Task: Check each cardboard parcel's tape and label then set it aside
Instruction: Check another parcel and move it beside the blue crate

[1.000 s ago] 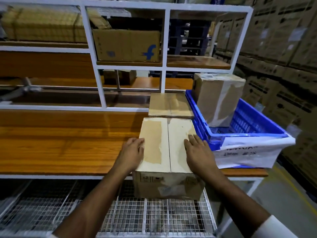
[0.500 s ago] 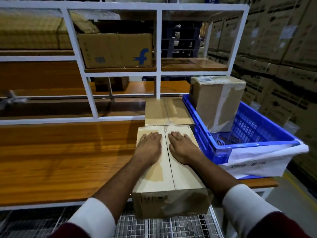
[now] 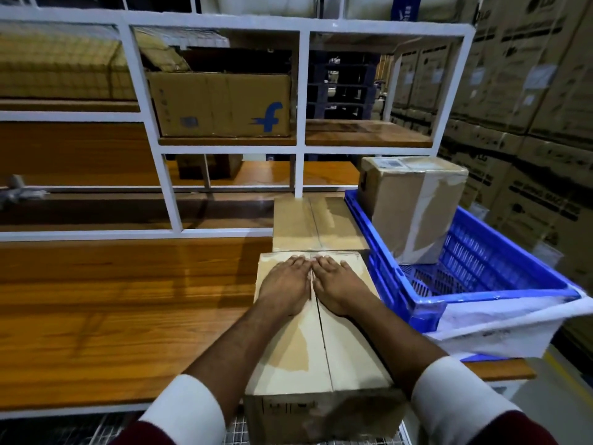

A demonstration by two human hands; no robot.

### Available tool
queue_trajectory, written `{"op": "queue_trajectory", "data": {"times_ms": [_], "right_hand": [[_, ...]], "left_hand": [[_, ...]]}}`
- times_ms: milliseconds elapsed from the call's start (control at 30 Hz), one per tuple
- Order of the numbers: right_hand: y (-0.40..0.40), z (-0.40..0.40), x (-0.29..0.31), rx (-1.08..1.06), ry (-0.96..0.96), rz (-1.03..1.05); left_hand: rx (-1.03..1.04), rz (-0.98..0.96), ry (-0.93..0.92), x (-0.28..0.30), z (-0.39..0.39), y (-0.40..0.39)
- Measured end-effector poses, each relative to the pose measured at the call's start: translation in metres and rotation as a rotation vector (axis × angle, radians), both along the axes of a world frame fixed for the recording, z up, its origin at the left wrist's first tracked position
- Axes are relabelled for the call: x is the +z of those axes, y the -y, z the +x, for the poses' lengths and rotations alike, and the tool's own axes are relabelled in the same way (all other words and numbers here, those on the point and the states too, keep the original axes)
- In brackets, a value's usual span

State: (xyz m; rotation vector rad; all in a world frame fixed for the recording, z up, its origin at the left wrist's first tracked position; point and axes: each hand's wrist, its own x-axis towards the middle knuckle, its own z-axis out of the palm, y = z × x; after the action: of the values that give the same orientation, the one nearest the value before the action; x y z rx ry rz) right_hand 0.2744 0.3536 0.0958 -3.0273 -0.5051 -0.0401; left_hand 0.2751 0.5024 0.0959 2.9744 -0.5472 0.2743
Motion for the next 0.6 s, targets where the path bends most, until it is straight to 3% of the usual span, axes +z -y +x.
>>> {"op": "queue_trajectory", "data": {"times_ms": [167, 367, 600], "right_hand": [[0.027, -0.005, 0.017, -0.080, -0.070, -0.017], [0.031, -0.021, 0.004, -0.054, 0.057, 0.004], [0.014, -0.039, 0.009, 0.114, 0.019, 0.014]], "left_hand": [[0.104, -0.075, 0.037, -0.003, -0.013, -0.026], [0.143, -0.005, 0.037, -0.006, -0.020, -0.023], [-0.033, -0.072, -0.068, 0.008, -0.046, -0.014]]}}
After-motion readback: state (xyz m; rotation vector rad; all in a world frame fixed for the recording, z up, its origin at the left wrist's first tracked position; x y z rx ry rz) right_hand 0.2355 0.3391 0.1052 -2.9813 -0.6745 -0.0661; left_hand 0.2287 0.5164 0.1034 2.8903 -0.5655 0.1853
